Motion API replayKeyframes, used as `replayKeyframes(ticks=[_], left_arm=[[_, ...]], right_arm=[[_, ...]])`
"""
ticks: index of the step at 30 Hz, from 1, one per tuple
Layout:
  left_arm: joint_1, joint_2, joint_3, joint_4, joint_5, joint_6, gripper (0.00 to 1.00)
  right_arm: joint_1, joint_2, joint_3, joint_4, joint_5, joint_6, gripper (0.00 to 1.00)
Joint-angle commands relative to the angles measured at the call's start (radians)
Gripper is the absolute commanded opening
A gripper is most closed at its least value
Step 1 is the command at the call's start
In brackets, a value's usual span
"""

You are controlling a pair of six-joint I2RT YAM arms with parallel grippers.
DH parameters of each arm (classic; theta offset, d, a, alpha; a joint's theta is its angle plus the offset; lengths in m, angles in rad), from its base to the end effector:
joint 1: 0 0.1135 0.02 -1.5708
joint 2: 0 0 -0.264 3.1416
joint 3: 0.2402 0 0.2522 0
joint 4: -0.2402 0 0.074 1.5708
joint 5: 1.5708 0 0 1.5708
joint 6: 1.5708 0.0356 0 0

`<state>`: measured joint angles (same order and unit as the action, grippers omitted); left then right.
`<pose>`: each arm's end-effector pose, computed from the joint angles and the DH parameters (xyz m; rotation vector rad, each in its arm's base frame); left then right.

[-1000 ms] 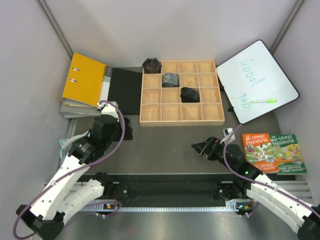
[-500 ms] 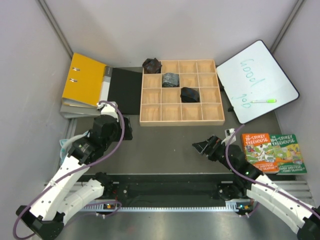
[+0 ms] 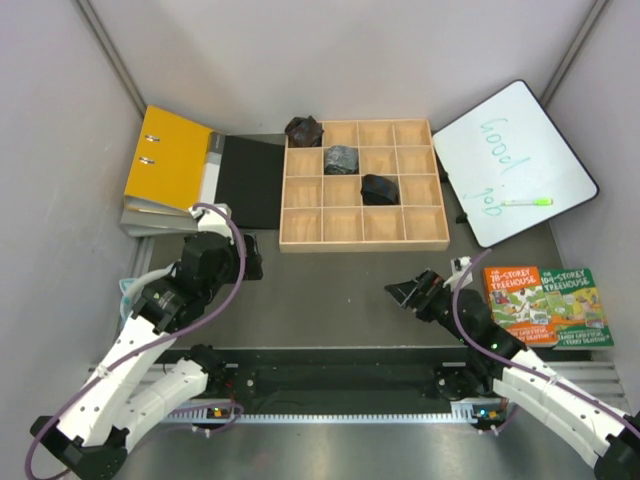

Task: Roll the ties
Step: Reset both arms

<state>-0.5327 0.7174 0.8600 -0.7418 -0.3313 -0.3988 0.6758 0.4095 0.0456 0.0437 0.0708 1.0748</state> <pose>0.1299 -0.0631 0.3205 -0.0451 2.1386 -0.1870 0.1046 0.0806 0.1530 0.4583 2.0017 1.0912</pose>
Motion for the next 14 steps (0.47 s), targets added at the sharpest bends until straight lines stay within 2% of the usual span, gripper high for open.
replayKeyframes(ticks=[1,6,8,14], left_arm=[[-0.001,-0.001,0.017,0.021,-0.029,-0.017,0.99],[-0.001,-0.012,0.014,0.027,-0.011,-0.012,0.99],[-0.001,-0.015,0.011,0.032,-0.006,-0.008,0.99],[-0.001,-0.009,0.013,0.027,-0.018,-0.011,0.99]], right_arm=[[-0.007,-0.008,-0.053,0.030,0.011,-0.070,0.99],[-0.008,-0.011,0.195,-0.214,0.093,-0.293,0.99],[-0.009,-0.003,0.290,-0.298,0.144,-0.337,0.99],[-0.009,-0.003,0.428,-0.375,0.216,-0.435,0.99]])
